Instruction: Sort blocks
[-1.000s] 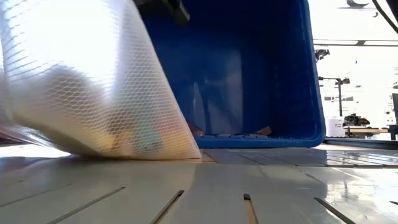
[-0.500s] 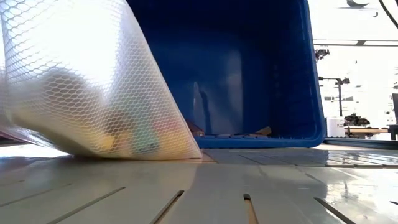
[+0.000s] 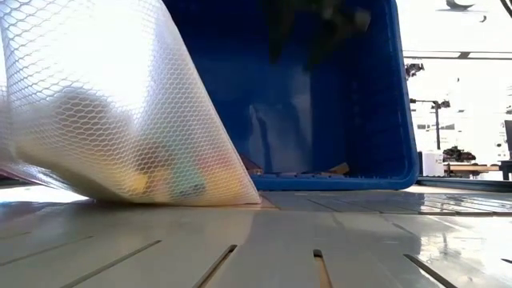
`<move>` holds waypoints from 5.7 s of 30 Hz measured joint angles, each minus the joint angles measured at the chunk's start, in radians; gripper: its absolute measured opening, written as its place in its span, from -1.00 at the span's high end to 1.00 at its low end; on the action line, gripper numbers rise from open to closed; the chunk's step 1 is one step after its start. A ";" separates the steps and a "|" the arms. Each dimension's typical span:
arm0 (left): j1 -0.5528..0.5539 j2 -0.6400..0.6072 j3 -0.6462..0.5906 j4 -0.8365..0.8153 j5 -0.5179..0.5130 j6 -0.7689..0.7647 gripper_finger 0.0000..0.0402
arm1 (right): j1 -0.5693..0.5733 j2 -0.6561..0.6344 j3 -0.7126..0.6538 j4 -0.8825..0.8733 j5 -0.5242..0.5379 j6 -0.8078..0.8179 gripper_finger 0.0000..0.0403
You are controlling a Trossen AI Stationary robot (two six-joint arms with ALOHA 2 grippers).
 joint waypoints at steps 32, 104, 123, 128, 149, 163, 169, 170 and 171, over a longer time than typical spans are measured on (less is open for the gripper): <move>0.007 0.027 -0.001 -0.002 -0.100 -0.199 1.00 | -0.489 0.169 -0.555 1.205 -0.356 -0.758 -0.37; 0.233 -0.046 -0.001 0.127 0.060 -0.006 1.00 | 0.111 0.062 -0.288 1.328 -0.016 -0.184 0.56; 0.233 -0.121 0.000 0.146 0.031 -0.017 1.00 | 0.062 -0.003 -0.289 1.093 -0.377 -0.244 -0.04; 0.212 -0.116 0.000 0.143 0.029 -0.057 1.00 | 0.039 -0.160 -0.289 1.001 -0.237 -0.437 -0.06; 0.082 0.030 0.000 0.136 0.008 -0.303 1.00 | -0.410 -0.276 -0.862 1.109 -0.223 -0.665 -0.07; 0.146 0.093 0.000 0.137 0.020 -0.360 1.00 | -0.645 -0.071 -0.899 1.299 -0.326 -0.939 -0.07; 0.180 0.097 0.000 0.139 0.020 -0.360 1.00 | -0.686 -0.019 -0.894 1.289 -0.523 -0.938 -0.07; 0.185 0.097 0.000 0.137 0.020 -0.360 1.00 | -0.680 -0.019 -0.892 1.284 -0.529 -0.937 -0.07; 0.189 0.097 0.000 0.138 0.020 -0.360 1.00 | -0.670 -0.023 -0.893 1.283 -0.529 -0.938 -0.07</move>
